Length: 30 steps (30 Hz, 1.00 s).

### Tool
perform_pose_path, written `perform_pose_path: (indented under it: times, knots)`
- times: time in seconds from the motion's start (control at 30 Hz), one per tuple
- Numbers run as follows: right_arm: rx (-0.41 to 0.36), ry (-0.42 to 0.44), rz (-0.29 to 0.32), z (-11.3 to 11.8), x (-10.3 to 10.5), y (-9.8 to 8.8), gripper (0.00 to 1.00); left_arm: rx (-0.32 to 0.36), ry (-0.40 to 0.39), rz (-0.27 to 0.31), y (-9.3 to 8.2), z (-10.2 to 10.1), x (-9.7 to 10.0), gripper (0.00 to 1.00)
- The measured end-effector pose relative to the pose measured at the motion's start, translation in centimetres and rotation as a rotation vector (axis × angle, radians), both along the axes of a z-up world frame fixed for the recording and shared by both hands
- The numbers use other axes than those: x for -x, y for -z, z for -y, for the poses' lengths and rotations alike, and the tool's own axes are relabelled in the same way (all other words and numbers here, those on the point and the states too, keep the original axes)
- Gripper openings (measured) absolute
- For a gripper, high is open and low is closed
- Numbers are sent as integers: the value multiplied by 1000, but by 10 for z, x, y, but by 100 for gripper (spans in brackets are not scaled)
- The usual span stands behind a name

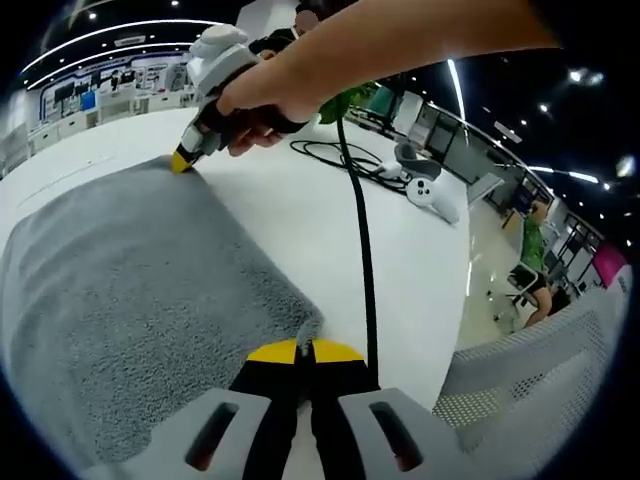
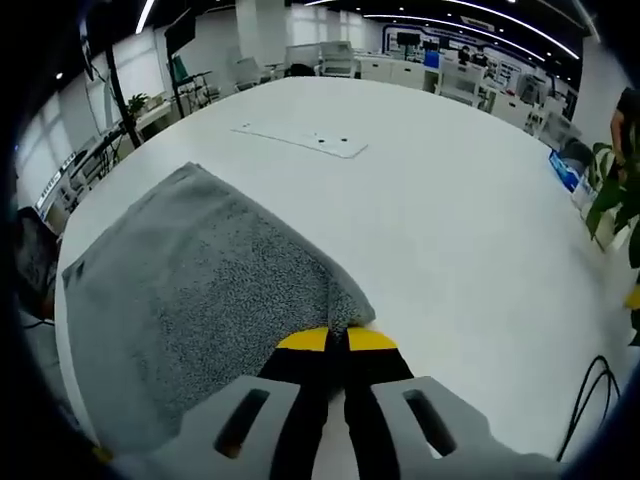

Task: Fold the towel on the table until its edges align and the towel forms a compact rectangular stack.

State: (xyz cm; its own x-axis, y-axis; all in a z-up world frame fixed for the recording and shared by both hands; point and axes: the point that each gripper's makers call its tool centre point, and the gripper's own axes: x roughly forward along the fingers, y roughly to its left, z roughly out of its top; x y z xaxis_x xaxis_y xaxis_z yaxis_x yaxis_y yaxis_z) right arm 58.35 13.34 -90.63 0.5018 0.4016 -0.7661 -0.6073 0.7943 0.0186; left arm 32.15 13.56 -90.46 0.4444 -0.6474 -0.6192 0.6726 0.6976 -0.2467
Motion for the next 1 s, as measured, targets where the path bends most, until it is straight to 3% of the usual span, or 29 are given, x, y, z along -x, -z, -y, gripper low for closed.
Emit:
perform_pose_path:
  times: [0.3,0.37,0.53,0.67,1.0]
  knots:
    - [-12,18,19,2,1,-14,1,99,-59,-11,-19,10,-8,2]
    - [-14,17,21,2,-1,-19,1,113,-81,-27,-21,4,-12,2]
    - [-23,23,30,-2,-4,-36,1,126,-108,2,-39,-9,-22,2]
    - [-26,29,38,-7,-3,-44,1,175,-147,20,-60,-18,-29,2]
    - [-38,69,40,-24,-5,-68,1,210,-187,53,-93,-49,-32,2]
